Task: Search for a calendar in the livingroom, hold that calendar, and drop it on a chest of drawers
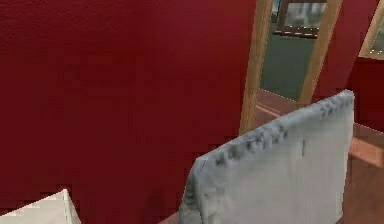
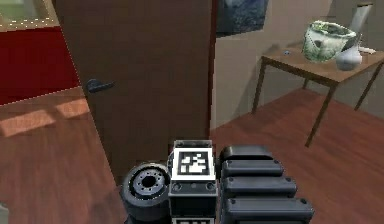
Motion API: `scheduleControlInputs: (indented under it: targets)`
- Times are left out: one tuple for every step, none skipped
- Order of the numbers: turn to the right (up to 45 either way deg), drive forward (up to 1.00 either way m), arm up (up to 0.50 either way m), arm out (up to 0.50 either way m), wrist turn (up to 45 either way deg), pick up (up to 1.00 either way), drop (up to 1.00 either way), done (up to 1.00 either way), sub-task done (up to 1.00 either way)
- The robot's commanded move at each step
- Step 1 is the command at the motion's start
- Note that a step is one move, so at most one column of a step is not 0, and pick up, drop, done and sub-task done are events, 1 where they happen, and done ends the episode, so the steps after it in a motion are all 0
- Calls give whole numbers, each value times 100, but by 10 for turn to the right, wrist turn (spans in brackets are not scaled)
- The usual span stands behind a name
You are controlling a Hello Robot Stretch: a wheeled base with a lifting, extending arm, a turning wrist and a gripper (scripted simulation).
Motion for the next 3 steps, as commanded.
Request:
scheduleControlInputs:
  targets:
    - [450, 0, 0, 0, 0, 0, 0, 0, 0]
    - [30, 0, 0, 0, 0, 0, 0, 0, 0]
    - [-450, 0, 0, 0, 0, 0, 0, 0, 0]
